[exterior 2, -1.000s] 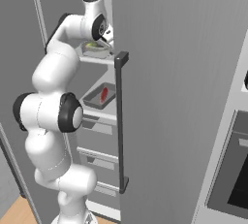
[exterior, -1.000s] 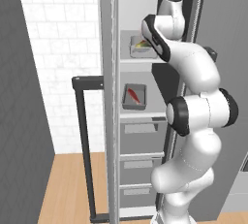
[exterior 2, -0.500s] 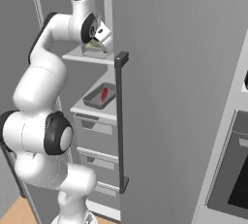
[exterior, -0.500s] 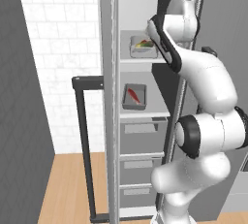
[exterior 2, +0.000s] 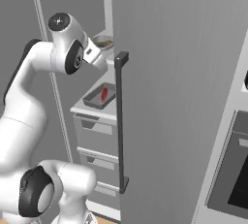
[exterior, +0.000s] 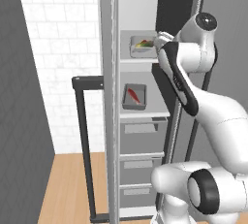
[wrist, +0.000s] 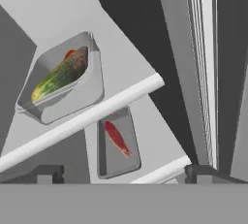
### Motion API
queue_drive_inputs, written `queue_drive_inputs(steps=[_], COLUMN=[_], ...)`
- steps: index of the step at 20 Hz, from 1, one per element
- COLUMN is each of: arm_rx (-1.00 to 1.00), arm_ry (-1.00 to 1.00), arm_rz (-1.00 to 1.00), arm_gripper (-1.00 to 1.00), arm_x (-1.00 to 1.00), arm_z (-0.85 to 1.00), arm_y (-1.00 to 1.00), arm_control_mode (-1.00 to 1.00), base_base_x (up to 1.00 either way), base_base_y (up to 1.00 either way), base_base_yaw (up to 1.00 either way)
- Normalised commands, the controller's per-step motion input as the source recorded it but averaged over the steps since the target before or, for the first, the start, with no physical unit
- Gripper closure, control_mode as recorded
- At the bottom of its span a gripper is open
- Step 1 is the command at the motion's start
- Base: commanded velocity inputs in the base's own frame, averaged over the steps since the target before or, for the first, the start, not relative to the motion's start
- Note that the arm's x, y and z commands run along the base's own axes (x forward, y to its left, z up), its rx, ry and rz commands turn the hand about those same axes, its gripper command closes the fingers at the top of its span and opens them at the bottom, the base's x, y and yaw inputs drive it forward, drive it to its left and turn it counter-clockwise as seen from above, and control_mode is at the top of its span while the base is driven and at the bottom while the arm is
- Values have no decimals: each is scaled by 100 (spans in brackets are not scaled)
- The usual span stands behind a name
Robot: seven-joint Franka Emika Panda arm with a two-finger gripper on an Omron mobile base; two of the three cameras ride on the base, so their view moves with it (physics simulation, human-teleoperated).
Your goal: Take the meat container that has the steak and place it on the second highest rack of the freezer. Then take the vegetable container that has the cucumber and carrot and place it on the highest rack of the freezer.
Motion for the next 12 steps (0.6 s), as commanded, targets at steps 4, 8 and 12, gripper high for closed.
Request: queue_drive_inputs(steps=[4, 8, 12], arm_rx=[-4, -12, -19], arm_ry=[0, 5, 5], arm_rz=[3, 7, 16], arm_gripper=[-100, -100, -100], arm_x=[-93, -96, -99], arm_z=[12, 30, 46], arm_y=[-9, -21, -4], arm_control_mode=[-100, -100, -100], base_base_x=[0, 0, 0], base_base_y=[0, 0, 0], base_base_yaw=[0, 0, 0])
